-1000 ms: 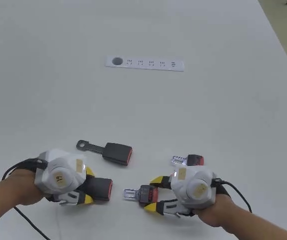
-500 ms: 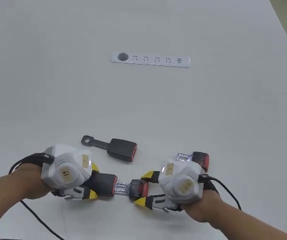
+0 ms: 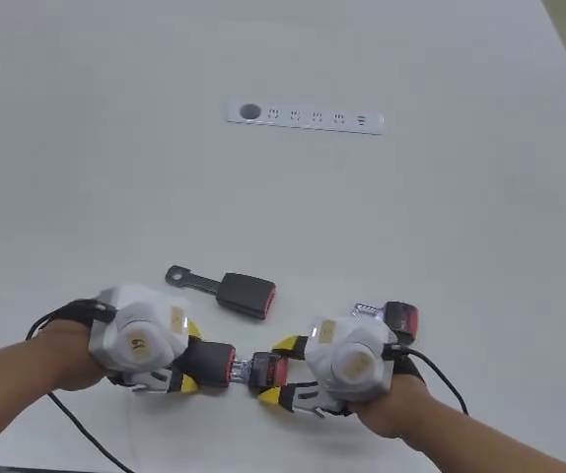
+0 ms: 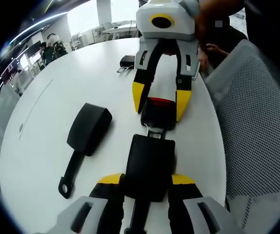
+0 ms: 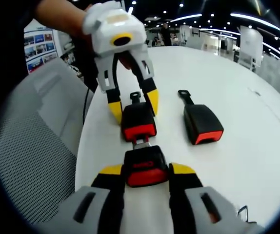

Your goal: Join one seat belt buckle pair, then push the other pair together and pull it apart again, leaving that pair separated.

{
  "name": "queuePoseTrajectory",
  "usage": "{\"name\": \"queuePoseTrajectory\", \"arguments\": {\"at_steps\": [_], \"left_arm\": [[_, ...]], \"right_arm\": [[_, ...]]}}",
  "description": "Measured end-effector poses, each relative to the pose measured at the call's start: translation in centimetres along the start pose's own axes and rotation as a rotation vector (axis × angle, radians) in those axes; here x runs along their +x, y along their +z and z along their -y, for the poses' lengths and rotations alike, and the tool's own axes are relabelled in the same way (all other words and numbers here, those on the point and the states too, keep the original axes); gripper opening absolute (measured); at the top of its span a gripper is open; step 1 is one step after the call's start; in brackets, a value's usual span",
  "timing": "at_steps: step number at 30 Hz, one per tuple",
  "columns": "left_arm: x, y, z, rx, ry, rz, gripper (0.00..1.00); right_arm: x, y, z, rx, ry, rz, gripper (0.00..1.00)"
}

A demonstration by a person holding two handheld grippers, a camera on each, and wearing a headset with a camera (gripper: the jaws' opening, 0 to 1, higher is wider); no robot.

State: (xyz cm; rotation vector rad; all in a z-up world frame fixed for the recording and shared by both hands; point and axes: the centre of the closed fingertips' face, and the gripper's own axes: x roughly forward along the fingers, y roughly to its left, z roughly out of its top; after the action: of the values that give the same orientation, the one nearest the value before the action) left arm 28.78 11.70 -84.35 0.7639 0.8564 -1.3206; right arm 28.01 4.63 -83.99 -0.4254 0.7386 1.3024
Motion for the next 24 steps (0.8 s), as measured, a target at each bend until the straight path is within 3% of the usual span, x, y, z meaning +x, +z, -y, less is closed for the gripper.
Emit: {"name": "queuePoseTrajectory", "arguments": {"at_steps": [6, 10, 24], "left_arm": [[0.0, 0.0, 0.0, 0.028, -0.012, -0.003, 0.35], [0.0, 0.1, 0.1, 0.039, -0.018, -0.001, 0.35], [0.1, 0.2, 0.2, 0.096, -0.045, -0.02, 0.34]], "right_arm": [[0.3, 0.3, 0.1, 0.028, 0.0, -0.005, 0.34], [0.7, 0.5, 0.1, 0.009, -0.001, -0.038, 0.34], [1.5, 1.3, 0.0, 0.028, -0.007, -0.035, 0.34]]}}
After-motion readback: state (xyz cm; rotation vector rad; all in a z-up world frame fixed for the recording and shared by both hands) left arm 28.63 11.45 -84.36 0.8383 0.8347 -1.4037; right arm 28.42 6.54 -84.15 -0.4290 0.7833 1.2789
